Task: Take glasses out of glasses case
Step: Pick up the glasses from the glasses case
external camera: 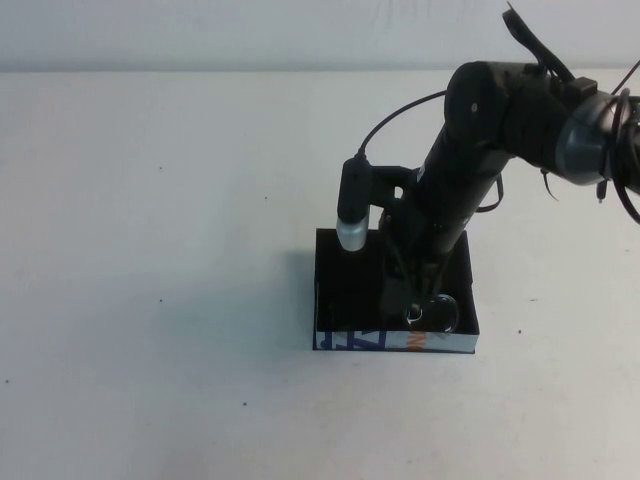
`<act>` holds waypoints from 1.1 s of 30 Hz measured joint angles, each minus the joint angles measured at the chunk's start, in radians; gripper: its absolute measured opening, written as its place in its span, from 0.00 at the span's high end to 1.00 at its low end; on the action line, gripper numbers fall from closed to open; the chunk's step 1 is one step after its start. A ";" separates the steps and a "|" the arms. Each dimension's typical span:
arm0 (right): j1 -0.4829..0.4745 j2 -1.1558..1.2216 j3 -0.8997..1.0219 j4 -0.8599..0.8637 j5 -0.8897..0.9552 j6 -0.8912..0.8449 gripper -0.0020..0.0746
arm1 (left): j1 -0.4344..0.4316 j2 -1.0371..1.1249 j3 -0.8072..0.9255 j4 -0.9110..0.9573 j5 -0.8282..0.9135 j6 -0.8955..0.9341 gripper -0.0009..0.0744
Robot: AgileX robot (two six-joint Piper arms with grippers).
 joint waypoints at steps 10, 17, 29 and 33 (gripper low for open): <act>0.000 0.036 -0.002 0.002 -0.002 -0.011 0.61 | 0.000 0.000 0.000 0.000 0.000 0.000 0.99; 0.000 0.074 -0.002 0.002 -0.043 -0.011 0.61 | 0.000 0.000 0.000 0.000 0.000 0.000 0.99; 0.002 0.086 -0.023 0.004 -0.012 -0.002 0.91 | 0.000 0.000 0.000 0.000 0.000 0.000 0.99; 0.002 0.041 -0.080 -0.061 0.028 0.096 0.92 | 0.000 0.000 0.000 0.000 0.000 0.000 0.99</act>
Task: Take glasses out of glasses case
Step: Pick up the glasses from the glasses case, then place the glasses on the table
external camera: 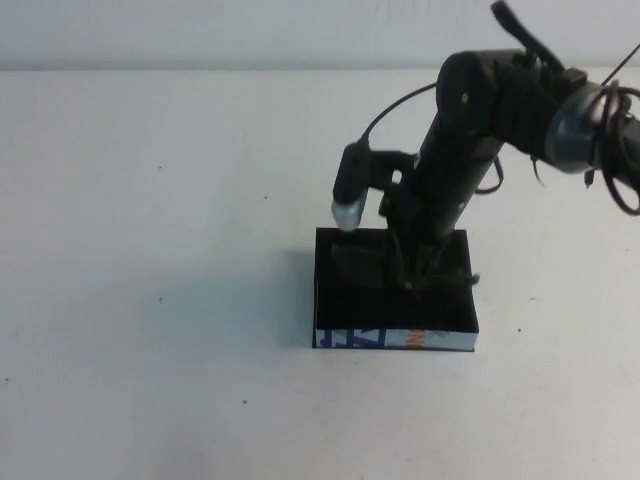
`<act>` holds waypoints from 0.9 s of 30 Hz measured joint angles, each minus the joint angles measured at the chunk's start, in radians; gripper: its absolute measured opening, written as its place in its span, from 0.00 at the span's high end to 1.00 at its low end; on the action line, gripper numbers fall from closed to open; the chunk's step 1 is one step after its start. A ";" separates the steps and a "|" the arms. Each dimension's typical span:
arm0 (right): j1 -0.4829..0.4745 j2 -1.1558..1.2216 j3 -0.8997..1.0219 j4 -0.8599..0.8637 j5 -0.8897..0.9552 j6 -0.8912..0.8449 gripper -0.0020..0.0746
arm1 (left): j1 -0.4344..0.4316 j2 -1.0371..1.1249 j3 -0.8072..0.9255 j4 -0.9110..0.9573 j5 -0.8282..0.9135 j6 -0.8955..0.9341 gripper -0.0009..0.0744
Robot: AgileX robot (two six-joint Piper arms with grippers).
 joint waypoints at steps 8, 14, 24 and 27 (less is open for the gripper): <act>-0.064 -0.192 -0.044 -0.126 0.017 0.587 0.92 | 0.000 0.000 0.000 0.000 0.000 0.000 0.99; -0.226 -0.329 0.088 -0.085 0.018 0.858 0.92 | 0.000 0.000 0.000 0.000 0.000 0.000 0.99; -0.308 -0.426 0.617 -0.043 -0.115 0.902 0.92 | 0.000 0.000 0.000 0.000 0.000 0.000 0.99; -0.308 -0.421 0.675 -0.041 -0.219 0.911 0.92 | 0.000 0.000 0.000 0.000 0.000 0.000 0.99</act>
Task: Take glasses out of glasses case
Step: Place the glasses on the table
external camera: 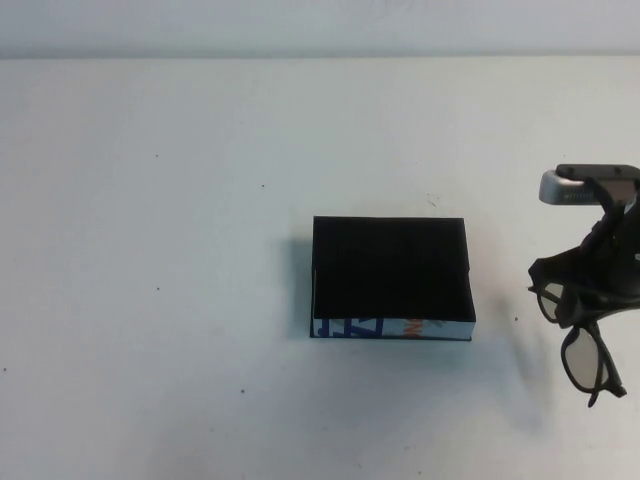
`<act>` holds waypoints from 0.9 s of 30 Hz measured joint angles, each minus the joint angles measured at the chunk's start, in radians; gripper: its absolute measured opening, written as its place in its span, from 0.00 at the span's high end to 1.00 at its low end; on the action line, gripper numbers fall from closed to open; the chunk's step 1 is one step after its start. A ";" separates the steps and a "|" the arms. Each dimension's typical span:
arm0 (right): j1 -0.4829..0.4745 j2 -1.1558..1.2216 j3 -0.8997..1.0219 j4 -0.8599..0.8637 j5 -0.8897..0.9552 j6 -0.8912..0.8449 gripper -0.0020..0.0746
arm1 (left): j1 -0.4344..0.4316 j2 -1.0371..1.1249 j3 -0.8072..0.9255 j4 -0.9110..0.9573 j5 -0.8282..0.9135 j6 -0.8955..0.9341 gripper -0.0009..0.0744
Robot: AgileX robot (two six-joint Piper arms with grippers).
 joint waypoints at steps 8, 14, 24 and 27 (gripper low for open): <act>0.000 0.077 0.012 0.000 -0.115 0.003 0.90 | 0.000 0.000 0.000 0.000 0.000 0.000 0.99; 0.000 0.105 0.012 0.006 -0.156 0.003 0.68 | 0.000 0.000 0.000 0.000 0.000 0.000 0.99; 0.000 -0.065 0.012 0.008 -0.128 0.003 0.70 | 0.000 0.000 0.000 0.000 0.000 0.000 0.99; 0.000 -0.237 0.012 -0.010 -0.150 0.003 0.80 | 0.000 0.000 0.000 0.000 0.000 0.000 0.99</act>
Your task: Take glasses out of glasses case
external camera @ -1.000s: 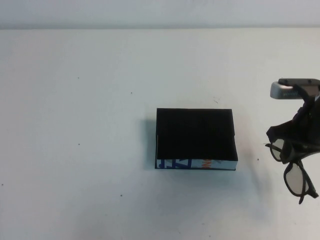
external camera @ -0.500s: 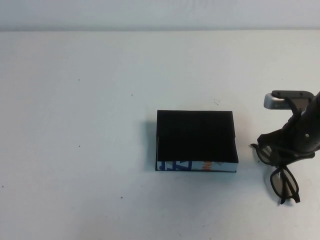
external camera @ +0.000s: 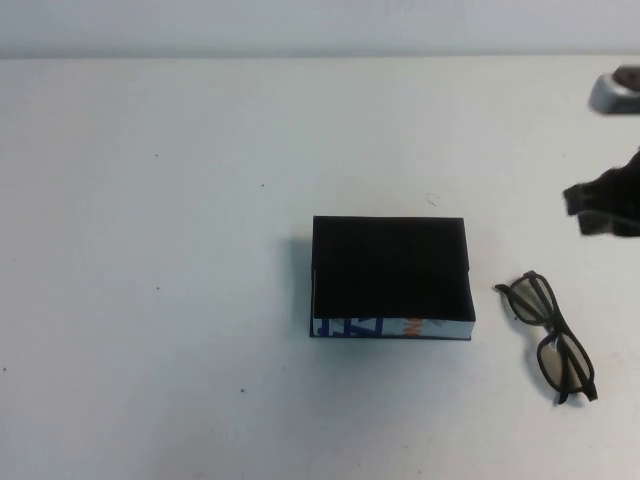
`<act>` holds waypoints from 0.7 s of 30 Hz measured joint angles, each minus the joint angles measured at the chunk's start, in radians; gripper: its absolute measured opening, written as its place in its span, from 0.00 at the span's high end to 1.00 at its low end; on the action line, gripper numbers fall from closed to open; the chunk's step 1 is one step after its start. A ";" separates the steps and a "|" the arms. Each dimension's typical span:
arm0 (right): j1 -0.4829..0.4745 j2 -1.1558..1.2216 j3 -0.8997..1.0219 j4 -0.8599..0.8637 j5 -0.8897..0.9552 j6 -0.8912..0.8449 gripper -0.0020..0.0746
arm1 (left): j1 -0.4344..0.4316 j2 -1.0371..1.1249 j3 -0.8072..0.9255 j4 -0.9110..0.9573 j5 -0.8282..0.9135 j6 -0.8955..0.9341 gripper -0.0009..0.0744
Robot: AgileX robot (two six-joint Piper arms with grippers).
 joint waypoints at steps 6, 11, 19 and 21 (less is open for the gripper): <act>0.000 -0.359 0.101 -0.011 -0.093 -0.023 0.97 | 0.000 0.000 0.000 0.000 0.000 0.000 0.99; 0.000 -0.692 0.295 0.000 -0.229 -0.025 0.99 | 0.000 0.000 0.000 0.000 0.000 0.000 0.99; 0.000 -1.190 0.584 0.002 -0.445 -0.025 0.99 | 0.000 0.000 0.000 0.000 0.000 0.000 0.99; 0.000 -1.281 0.607 -0.019 -0.435 -0.023 0.99 | 0.000 0.000 0.000 0.000 0.000 0.000 0.99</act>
